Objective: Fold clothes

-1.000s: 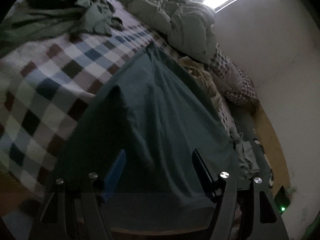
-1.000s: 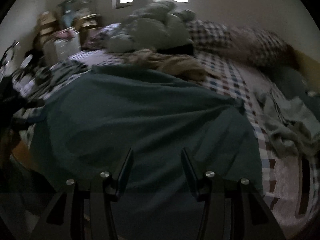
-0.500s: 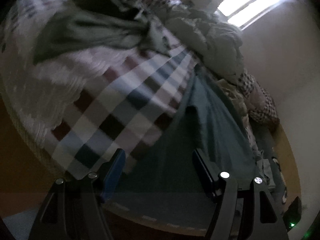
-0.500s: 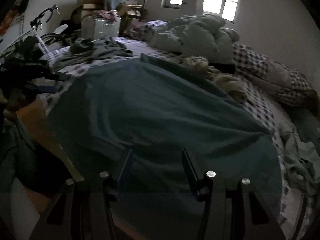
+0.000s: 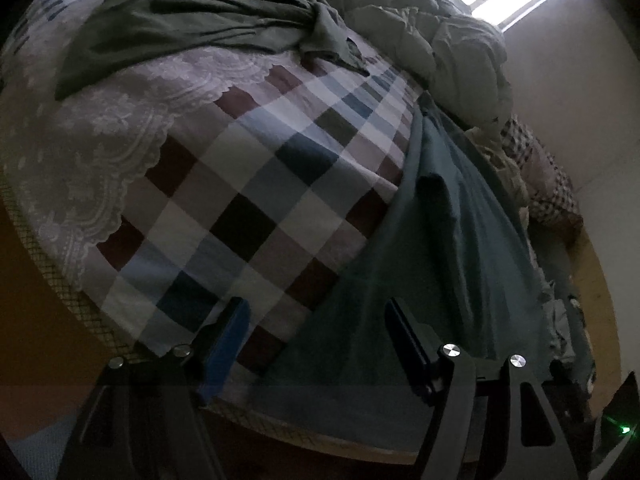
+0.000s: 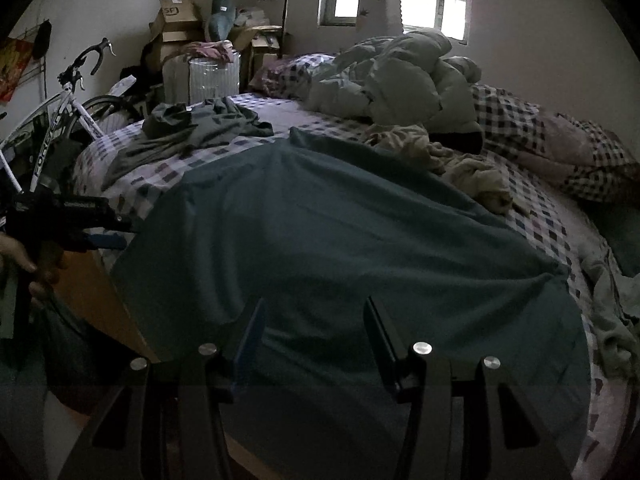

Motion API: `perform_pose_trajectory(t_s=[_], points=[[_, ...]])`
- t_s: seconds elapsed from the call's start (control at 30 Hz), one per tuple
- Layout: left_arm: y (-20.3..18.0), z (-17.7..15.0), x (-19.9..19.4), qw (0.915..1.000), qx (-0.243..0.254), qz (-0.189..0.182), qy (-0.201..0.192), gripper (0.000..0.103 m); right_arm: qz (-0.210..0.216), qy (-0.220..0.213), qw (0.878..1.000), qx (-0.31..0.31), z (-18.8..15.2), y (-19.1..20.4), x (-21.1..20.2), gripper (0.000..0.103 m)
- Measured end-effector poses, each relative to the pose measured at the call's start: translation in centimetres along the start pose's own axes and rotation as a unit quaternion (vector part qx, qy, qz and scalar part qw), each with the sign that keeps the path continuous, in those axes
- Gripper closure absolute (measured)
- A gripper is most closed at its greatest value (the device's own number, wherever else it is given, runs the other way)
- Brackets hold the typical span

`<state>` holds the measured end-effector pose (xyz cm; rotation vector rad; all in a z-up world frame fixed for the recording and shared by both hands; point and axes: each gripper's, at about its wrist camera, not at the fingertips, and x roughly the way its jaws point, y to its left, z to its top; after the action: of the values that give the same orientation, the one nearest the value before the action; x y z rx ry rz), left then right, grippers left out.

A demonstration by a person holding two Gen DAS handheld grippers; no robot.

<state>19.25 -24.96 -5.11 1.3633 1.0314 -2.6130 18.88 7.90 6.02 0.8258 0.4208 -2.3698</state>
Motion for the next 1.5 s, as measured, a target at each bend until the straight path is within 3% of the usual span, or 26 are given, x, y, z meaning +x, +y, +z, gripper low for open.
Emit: perform_pose_trajectory(t_s=[0.23, 0.57, 0.97, 1.07, 1.23, 1.5], points=[[-0.5, -1.0, 0.2, 0.9993, 0.019, -0.016, 0.026, 0.024, -0.005, -0.004, 1.0, 0.008, -0.2, -0.6, -0.4, 0.049], [1.3, -1.4, 0.4, 0.9948, -0.045, -0.07, 0.058, 0.022, -0.009, -0.003, 1.0, 0.002, 0.3, 0.0, 0.2, 0.048], [2.8, -2.4, 0.6, 0.9813, -0.126, -0.122, 0.079, 0.022, -0.011, -0.009, 1.0, -0.005, 0.6, 0.8, 0.8, 0.048], [2.8, -2.5, 0.7, 0.9794, -0.129, -0.13, 0.085, 0.022, -0.012, -0.009, 1.0, -0.004, 0.6, 0.8, 1.0, 0.048], [2.0, -2.2, 0.4, 0.9839, -0.106, -0.117, 0.084, 0.022, -0.014, -0.007, 1.0, -0.008, 0.6, 1.0, 1.2, 0.048], [2.9, -2.2, -0.1, 0.9823, -0.12, -0.12, 0.079, 0.023, -0.019, -0.01, 0.999, -0.028, 0.4, 1.8, 1.3, 0.048]])
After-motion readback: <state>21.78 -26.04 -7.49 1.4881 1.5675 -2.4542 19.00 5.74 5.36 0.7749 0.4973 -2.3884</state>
